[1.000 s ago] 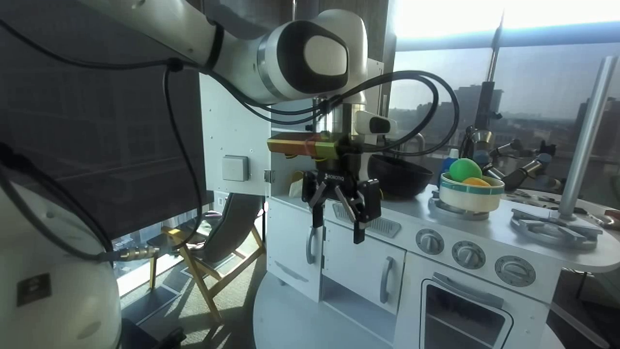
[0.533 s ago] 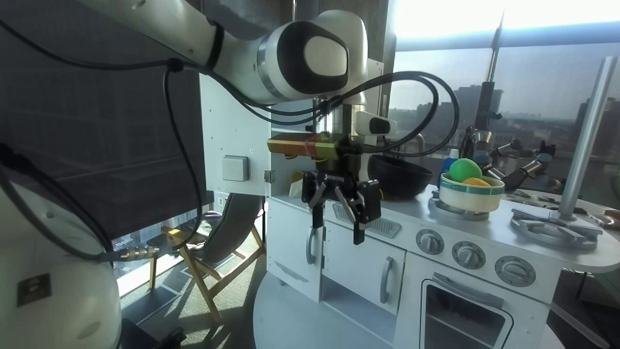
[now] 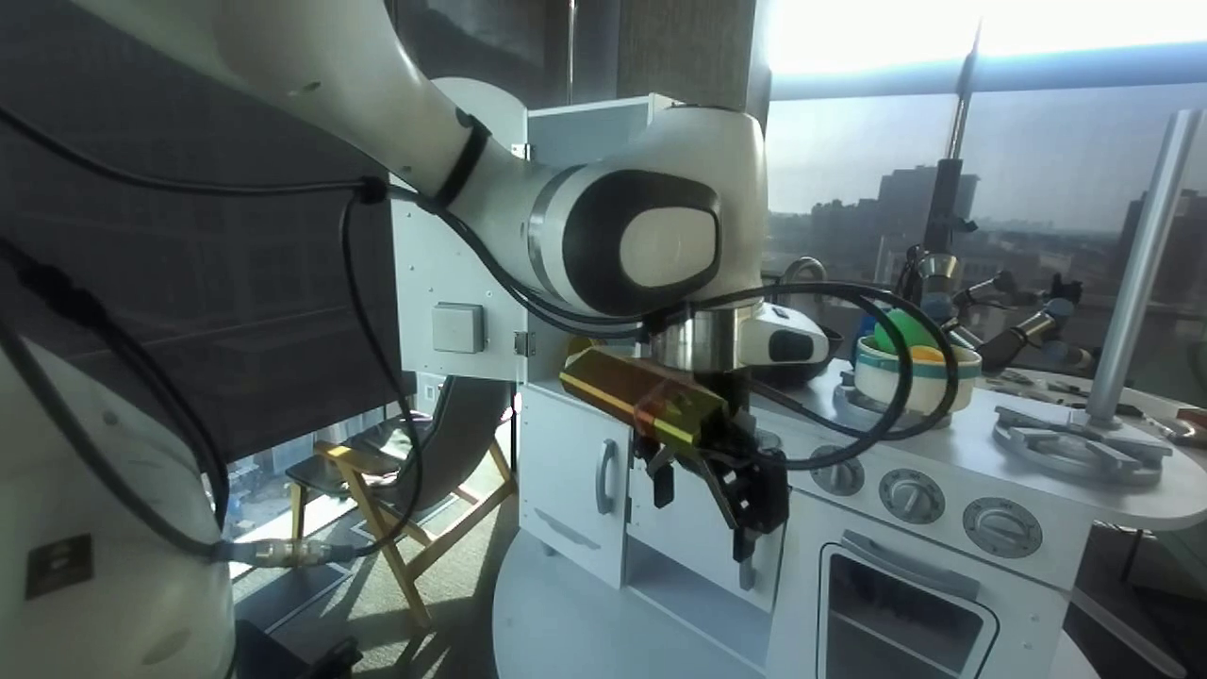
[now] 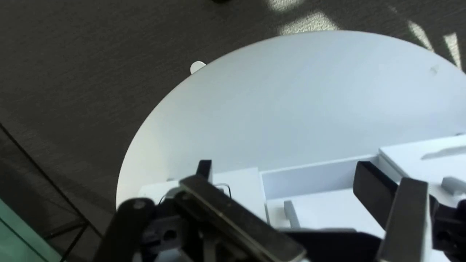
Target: Dial the stove knob on the left
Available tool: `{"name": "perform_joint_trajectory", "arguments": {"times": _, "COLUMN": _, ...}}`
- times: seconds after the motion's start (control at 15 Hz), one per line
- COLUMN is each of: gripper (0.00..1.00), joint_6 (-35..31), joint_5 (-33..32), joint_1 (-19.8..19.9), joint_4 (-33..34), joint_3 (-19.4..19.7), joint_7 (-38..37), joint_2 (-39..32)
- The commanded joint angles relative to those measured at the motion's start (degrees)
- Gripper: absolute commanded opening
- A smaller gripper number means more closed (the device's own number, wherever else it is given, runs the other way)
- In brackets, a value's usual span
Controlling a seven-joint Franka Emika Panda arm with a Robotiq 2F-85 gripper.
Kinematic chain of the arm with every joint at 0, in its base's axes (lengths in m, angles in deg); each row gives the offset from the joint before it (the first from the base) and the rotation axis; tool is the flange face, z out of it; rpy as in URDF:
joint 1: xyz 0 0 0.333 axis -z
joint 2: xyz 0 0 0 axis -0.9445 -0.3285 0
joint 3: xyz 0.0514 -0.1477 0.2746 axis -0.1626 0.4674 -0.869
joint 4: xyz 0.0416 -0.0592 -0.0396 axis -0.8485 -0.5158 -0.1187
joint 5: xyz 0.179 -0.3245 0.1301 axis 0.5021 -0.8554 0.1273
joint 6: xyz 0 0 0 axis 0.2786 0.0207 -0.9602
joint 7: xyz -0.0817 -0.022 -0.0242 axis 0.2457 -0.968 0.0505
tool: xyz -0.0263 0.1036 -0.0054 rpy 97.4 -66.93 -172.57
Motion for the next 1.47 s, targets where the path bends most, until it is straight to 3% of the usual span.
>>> {"name": "perform_joint_trajectory", "arguments": {"times": 0.0, "gripper": 1.0, "joint_6": -14.67, "joint_5": 7.91, "joint_1": -1.08, "joint_4": -0.22, "joint_3": 5.08, "joint_7": 5.91, "joint_2": -4.99}}
{"name": "perform_joint_trajectory", "arguments": {"times": 0.27, "gripper": 1.0, "joint_6": -22.51, "joint_5": 26.06, "joint_1": -7.09, "joint_4": 2.7, "joint_3": 11.99, "joint_7": 13.2, "joint_2": -9.51}}
{"name": "perform_joint_trajectory", "arguments": {"times": 0.33, "gripper": 1.0, "joint_6": -22.89, "joint_5": 30.85, "joint_1": -10.92, "joint_4": 3.71, "joint_3": 15.75, "joint_7": 15.95, "joint_2": -9.9}}
{"name": "perform_joint_trajectory", "arguments": {"times": 0.53, "gripper": 1.0, "joint_6": -25.47, "joint_5": 42.4, "joint_1": -18.23, "joint_4": 5.69, "joint_3": 21.88, "joint_7": 25.91, "joint_2": -10.81}}
{"name": "perform_joint_trajectory", "arguments": {"times": 0.73, "gripper": 1.0, "joint_6": -29.26, "joint_5": 48.44, "joint_1": -23.47, "joint_4": 7.34, "joint_3": 26.78, "joint_7": 34.04, "joint_2": -12.69}}
{"name": "perform_joint_trajectory", "arguments": {"times": 0.93, "gripper": 1.0, "joint_6": -28.23, "joint_5": 51.49, "joint_1": -27.3, "joint_4": 8.14, "joint_3": 31.16, "joint_7": 39.88, "joint_2": -14.09}}
{"name": "perform_joint_trajectory", "arguments": {"times": 1.4, "gripper": 1.0, "joint_6": -35.89, "joint_5": 62.14, "joint_1": -38.33, "joint_4": 7.27, "joint_3": 38.17, "joint_7": 56.58, "joint_2": -12.42}}
